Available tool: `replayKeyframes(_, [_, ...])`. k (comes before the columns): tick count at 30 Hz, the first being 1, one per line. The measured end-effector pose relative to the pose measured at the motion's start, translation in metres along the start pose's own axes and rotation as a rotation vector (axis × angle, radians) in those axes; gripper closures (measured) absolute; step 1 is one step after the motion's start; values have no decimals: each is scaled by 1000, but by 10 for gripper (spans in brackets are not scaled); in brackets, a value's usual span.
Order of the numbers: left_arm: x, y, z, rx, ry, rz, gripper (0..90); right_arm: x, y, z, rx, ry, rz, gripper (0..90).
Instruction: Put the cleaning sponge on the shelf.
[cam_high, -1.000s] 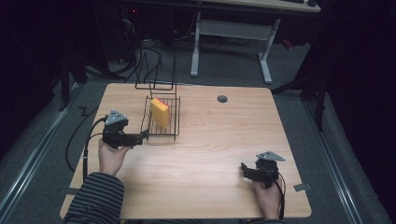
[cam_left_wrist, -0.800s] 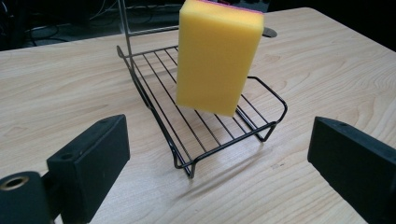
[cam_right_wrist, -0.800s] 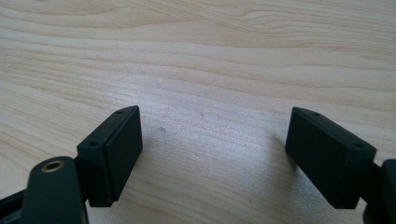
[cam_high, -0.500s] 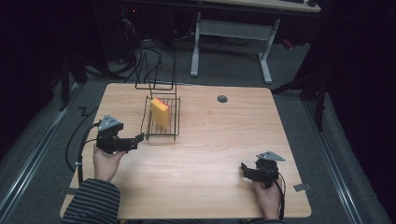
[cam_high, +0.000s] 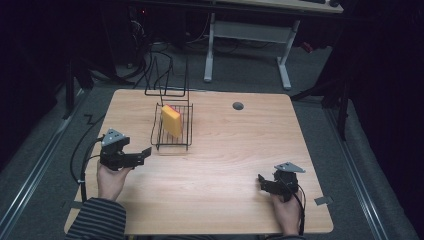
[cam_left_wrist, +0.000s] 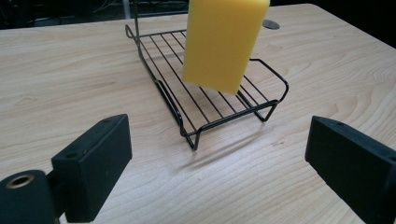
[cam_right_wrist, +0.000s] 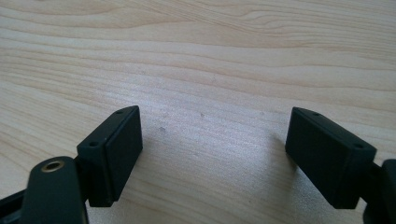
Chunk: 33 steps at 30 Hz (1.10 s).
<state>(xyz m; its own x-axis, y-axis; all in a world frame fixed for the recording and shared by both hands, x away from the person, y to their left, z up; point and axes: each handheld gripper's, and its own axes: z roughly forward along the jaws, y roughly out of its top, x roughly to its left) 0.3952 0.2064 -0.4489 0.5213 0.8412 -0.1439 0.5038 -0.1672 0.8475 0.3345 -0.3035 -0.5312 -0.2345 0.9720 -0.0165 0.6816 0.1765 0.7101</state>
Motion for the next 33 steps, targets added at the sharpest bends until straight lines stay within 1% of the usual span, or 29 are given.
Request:
replayKeyframes(10, [1, -15, 4, 20, -3, -18, 89, 0, 0, 0, 0, 0, 1, 189])
replayKeyframes(20, [3, -29, 10, 54, -9, -36, 98, 0, 0, 0, 0, 0, 0, 190])
replayKeyframes(26, [5, -37, 13, 67, -12, -56, 103, 0, 0, 0, 0, 0, 0, 190])
replayKeyframes(28, [5, -40, 14, 74, -13, -60, 103, 0, 0, 0, 0, 0, 1, 190])
replayKeyframes(31, [4, -43, 16, 83, -12, -51, 105, 0, 0, 0, 0, -1, 0, 190])
replayKeyframes(33, [4, -45, 18, 87, -12, -52, 106, 0, 0, 0, 0, -1, 0, 190])
